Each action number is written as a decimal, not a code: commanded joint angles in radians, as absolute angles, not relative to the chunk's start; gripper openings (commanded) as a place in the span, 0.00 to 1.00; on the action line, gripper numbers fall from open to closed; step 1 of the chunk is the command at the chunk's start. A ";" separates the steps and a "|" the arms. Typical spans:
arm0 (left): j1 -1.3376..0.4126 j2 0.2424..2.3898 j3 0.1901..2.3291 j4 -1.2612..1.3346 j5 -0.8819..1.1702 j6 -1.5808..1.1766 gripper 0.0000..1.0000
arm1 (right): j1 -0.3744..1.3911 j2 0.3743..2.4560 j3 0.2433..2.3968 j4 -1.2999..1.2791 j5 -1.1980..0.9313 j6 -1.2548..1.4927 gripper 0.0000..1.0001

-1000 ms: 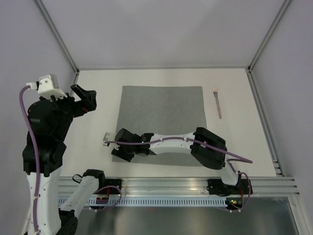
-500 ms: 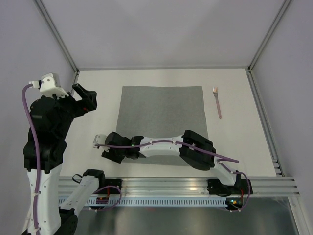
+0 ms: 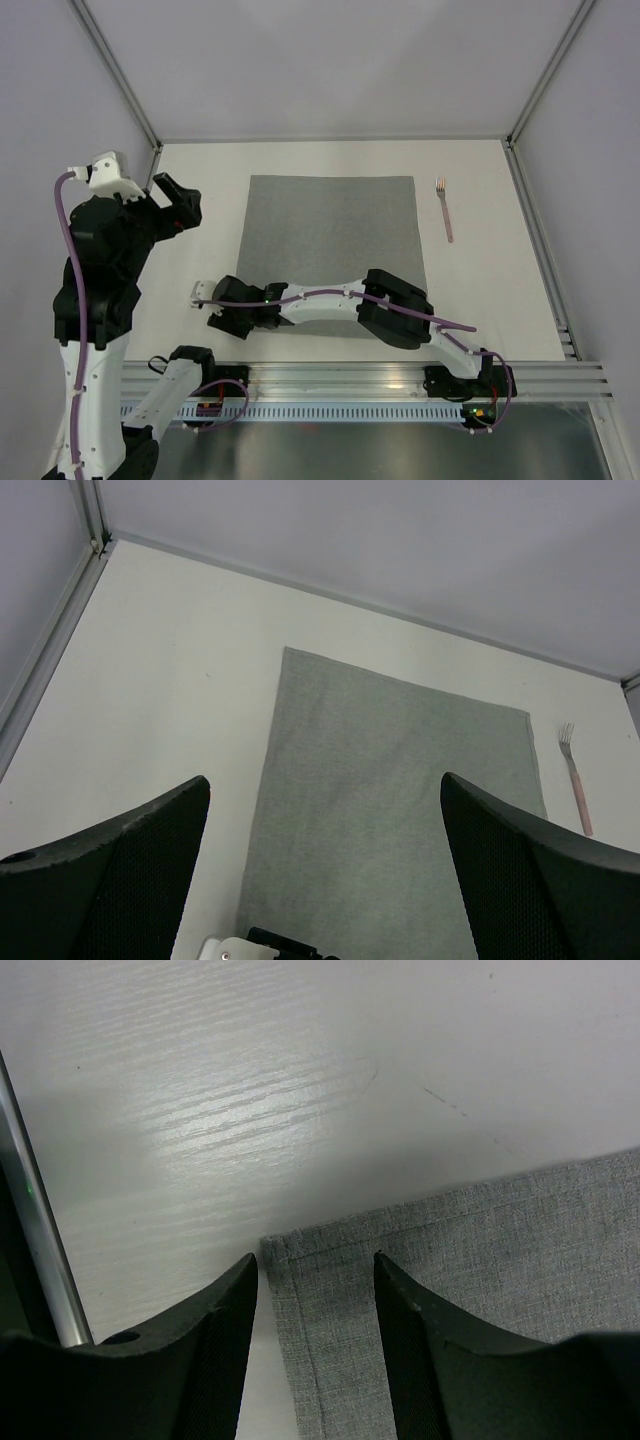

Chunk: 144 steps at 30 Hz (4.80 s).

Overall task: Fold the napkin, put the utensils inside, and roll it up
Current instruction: Fold the napkin

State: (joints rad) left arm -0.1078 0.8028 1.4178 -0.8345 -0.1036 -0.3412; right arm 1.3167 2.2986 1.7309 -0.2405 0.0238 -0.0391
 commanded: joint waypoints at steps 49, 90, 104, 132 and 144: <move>-0.103 0.796 1.394 -0.822 -0.077 -0.388 1.00 | 1.264 2.099 1.752 -0.348 0.051 -0.035 0.01; -0.104 0.905 1.396 -0.707 0.023 -0.411 1.00 | 0.474 1.910 1.503 -0.281 0.025 -0.150 0.00; -0.104 0.923 1.393 -0.701 0.031 -0.416 1.00 | 0.348 1.901 1.500 -0.250 0.005 -0.132 0.00; -0.104 0.937 1.342 -0.678 0.035 -0.422 1.00 | 0.258 2.028 1.632 -0.278 -0.011 -0.133 0.00; -0.104 0.945 1.327 -0.663 0.040 -0.423 1.00 | 0.241 2.045 1.693 -0.304 -0.012 -0.127 0.00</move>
